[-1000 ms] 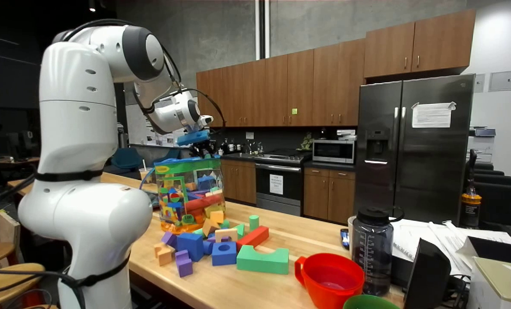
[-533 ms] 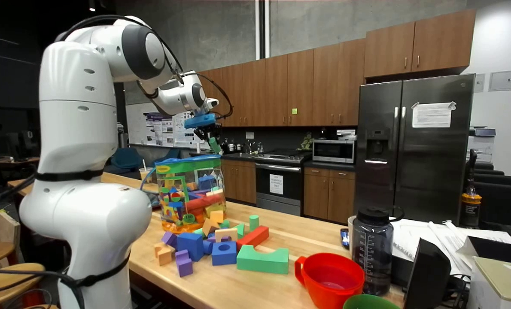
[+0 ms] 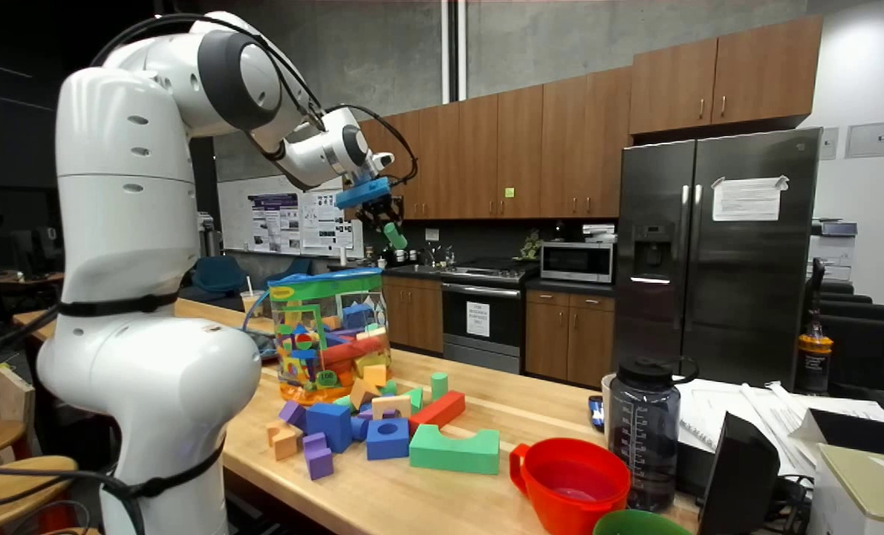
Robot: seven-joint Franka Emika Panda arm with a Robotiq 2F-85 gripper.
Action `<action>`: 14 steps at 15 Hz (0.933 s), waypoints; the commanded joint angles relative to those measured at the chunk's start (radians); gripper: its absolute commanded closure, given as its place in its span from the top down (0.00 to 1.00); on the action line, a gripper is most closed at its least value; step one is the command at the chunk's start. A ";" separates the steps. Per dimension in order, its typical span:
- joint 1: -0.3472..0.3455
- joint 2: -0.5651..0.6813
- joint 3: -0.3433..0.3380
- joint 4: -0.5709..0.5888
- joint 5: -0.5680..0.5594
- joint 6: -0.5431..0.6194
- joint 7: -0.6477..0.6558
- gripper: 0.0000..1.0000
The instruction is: Pick up one blue rectangular block and put it on the table, pick up one green cylindrical block and put it on the table
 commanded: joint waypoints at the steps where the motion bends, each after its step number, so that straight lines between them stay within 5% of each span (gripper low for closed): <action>1: -0.017 -0.069 -0.008 -0.101 -0.092 -0.023 0.099 0.16; 14: -0.041 -0.185 -0.001 -0.304 0.016 -0.266 0.232 0.16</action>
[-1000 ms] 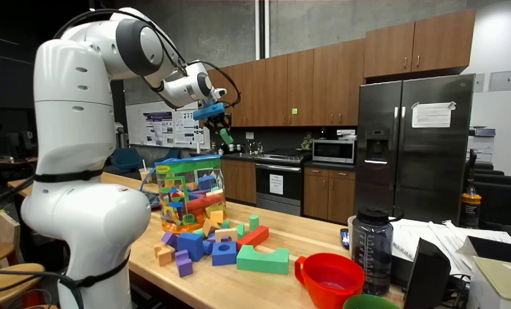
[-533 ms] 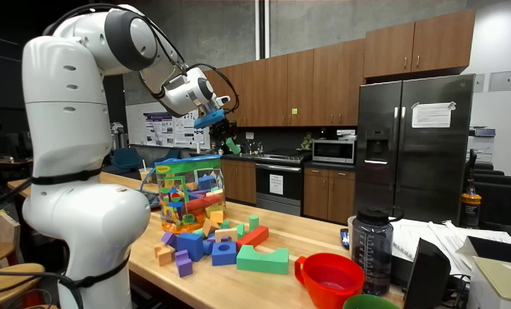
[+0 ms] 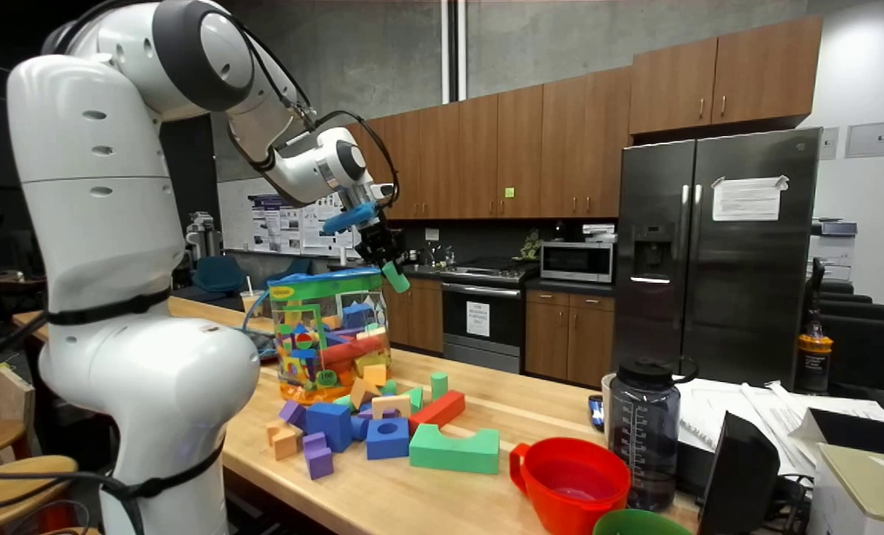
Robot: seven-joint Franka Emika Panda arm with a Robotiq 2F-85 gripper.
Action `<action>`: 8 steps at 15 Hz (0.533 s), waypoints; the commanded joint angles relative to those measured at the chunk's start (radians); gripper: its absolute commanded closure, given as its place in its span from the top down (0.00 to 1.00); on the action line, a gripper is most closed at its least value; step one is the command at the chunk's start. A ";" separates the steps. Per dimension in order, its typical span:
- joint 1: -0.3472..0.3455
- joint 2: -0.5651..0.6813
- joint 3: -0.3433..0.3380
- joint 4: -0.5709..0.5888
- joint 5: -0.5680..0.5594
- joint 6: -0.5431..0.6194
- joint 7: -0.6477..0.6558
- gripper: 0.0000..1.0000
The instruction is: Pick up one blue rectangular block and put it on the table, pick up one green cylindrical block and put it on the table
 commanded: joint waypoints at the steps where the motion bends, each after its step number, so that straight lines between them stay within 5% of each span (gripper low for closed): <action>1: -0.021 -0.058 0.007 -0.060 0.045 -0.053 0.017 0.16; 8: -0.014 -0.161 0.033 -0.266 0.139 -0.067 0.112 0.16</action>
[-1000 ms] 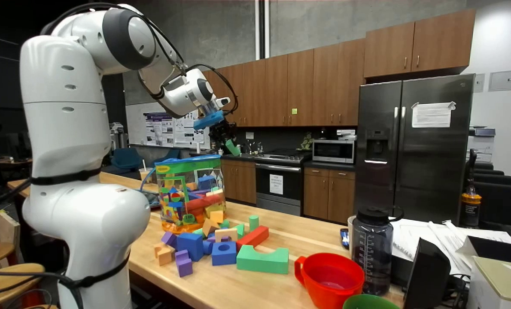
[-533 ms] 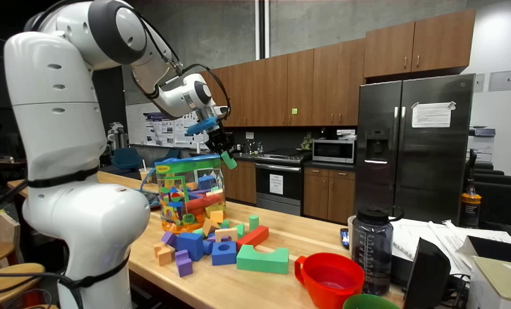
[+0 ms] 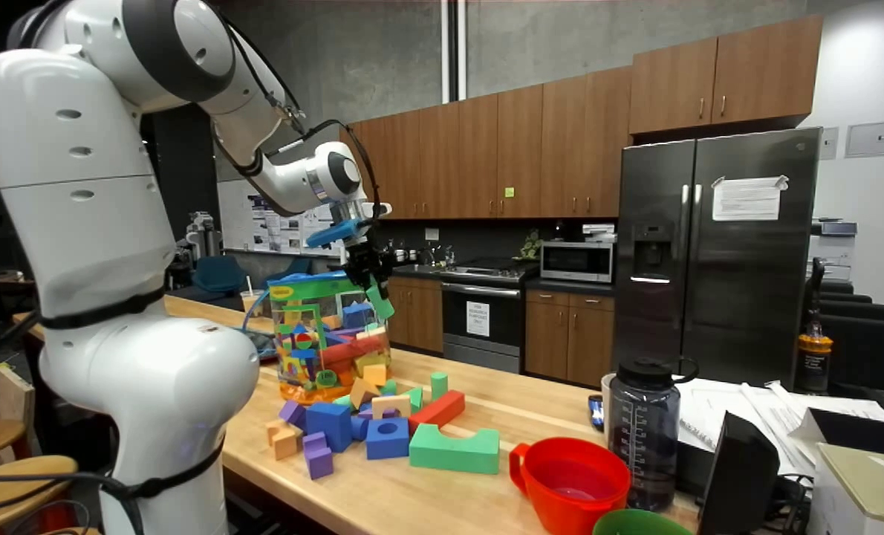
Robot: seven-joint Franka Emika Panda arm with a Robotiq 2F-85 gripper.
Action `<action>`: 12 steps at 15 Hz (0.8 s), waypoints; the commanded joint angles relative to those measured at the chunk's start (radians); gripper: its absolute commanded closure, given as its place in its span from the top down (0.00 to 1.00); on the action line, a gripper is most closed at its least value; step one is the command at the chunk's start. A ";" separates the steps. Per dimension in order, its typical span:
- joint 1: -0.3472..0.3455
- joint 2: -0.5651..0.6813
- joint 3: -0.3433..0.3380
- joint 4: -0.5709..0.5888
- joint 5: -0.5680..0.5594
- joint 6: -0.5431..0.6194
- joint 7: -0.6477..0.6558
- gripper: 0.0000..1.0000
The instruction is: Pick up one blue rectangular block and put it on the table, pick up one green cylindrical block and put it on the table
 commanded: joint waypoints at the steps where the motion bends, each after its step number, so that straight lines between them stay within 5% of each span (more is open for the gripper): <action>1: -0.009 -0.096 0.023 -0.131 0.062 0.000 0.039 0.16; 12: -0.016 -0.216 0.063 -0.364 0.111 0.115 0.137 0.16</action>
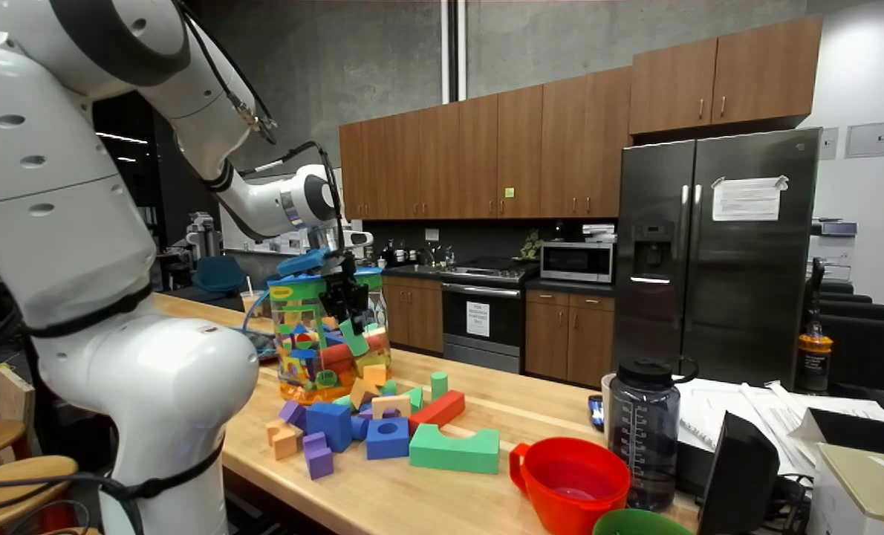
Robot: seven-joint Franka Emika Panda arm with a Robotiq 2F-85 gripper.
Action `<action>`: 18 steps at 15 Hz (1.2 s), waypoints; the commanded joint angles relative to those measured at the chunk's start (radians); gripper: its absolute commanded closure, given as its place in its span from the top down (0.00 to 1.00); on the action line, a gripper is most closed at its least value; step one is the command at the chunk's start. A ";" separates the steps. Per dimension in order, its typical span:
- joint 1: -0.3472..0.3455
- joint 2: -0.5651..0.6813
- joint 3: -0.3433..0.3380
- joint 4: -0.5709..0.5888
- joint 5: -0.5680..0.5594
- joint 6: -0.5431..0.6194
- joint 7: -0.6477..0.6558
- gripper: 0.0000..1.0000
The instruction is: Pick up one blue rectangular block and put it on the table, pick up one green cylindrical block and put it on the table
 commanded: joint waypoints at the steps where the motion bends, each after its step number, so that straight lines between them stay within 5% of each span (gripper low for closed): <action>1: -0.015 -0.071 0.037 -0.106 0.020 0.081 0.044 0.16; 7: -0.035 -0.093 0.074 -0.187 -0.013 0.188 0.096 0.16; 18: -0.023 -0.095 0.076 -0.192 0.091 0.152 0.074 0.16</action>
